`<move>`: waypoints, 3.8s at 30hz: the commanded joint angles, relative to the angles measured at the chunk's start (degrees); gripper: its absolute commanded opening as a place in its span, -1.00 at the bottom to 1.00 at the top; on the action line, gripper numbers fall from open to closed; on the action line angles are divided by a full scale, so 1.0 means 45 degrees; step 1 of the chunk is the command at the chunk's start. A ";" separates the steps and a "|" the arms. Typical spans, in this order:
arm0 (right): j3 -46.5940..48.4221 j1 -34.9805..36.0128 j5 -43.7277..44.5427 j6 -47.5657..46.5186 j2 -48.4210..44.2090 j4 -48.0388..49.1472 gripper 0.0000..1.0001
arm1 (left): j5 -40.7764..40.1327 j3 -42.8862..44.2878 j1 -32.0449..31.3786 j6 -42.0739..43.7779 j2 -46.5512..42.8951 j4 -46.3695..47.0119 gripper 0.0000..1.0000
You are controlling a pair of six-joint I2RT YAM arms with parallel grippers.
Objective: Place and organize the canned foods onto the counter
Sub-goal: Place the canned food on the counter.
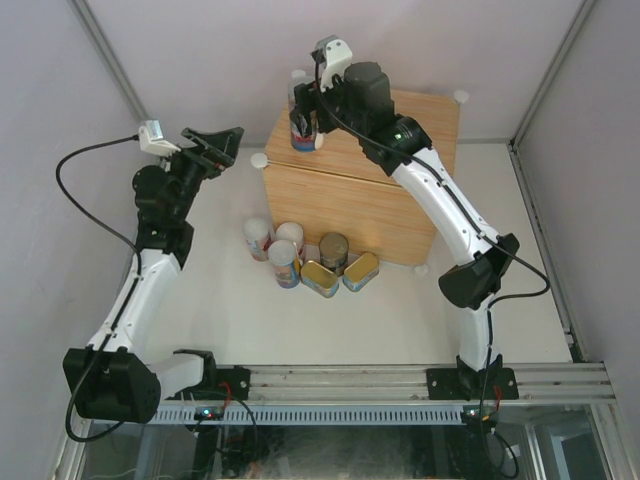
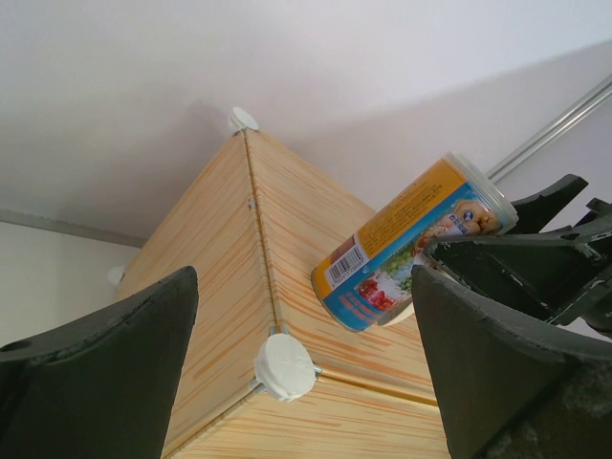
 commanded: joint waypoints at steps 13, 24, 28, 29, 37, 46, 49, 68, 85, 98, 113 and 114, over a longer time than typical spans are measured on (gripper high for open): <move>-0.0409 0.0059 0.0039 0.0123 -0.1466 0.1011 0.52 | 0.0294 0.2416 -0.0074 0.1540 -0.0268 -0.1276 0.92; -0.1307 0.0353 0.0490 -0.0050 -0.2443 0.1565 0.43 | 0.0548 0.3791 -0.0453 0.3006 -0.0169 -0.2869 0.78; -0.2397 0.0553 0.0943 -0.0174 -0.3311 0.2150 0.20 | 0.0247 0.4312 -0.0803 0.3816 -0.0136 -0.3747 0.65; -0.2600 0.0590 0.1024 -0.0171 -0.3450 0.2202 0.09 | 0.0199 0.4371 -0.0887 0.3912 -0.0126 -0.3897 0.62; -0.2844 0.0973 0.1057 0.0058 -0.3432 0.1436 -0.69 | -0.0166 0.4735 -0.1423 0.4554 0.0221 -0.4687 0.31; -0.3553 0.1399 0.0848 0.0779 -0.2994 0.1496 -1.00 | -0.0902 0.4438 -0.1722 0.4920 0.0485 -0.5533 0.08; -0.3845 0.1484 0.0789 0.0943 -0.2939 0.1587 -1.00 | -0.1096 0.4188 -0.1736 0.4748 0.0476 -0.5638 0.05; -0.4783 0.1466 0.0982 0.1256 -0.2811 0.1981 -1.00 | 0.0646 0.1469 -0.0759 0.0277 0.0158 -0.4479 0.45; -0.4752 0.1116 0.0884 0.1470 -0.2470 0.2300 -1.00 | 0.1641 0.0679 -0.0626 -0.1645 0.0885 -0.2291 0.29; -0.4718 0.0990 0.0742 0.1545 -0.2286 0.2429 -1.00 | 0.1844 0.0746 -0.0567 -0.1482 0.1060 -0.2636 0.29; -0.4293 0.0716 0.0520 0.1760 -0.1729 0.2488 -1.00 | 0.2482 0.0469 -0.0578 -0.1756 0.1437 -0.2010 -0.13; -0.4272 0.0696 0.0514 0.1763 -0.1707 0.2474 -1.00 | 0.2510 0.0406 -0.0579 -0.1772 0.1437 -0.1954 -0.15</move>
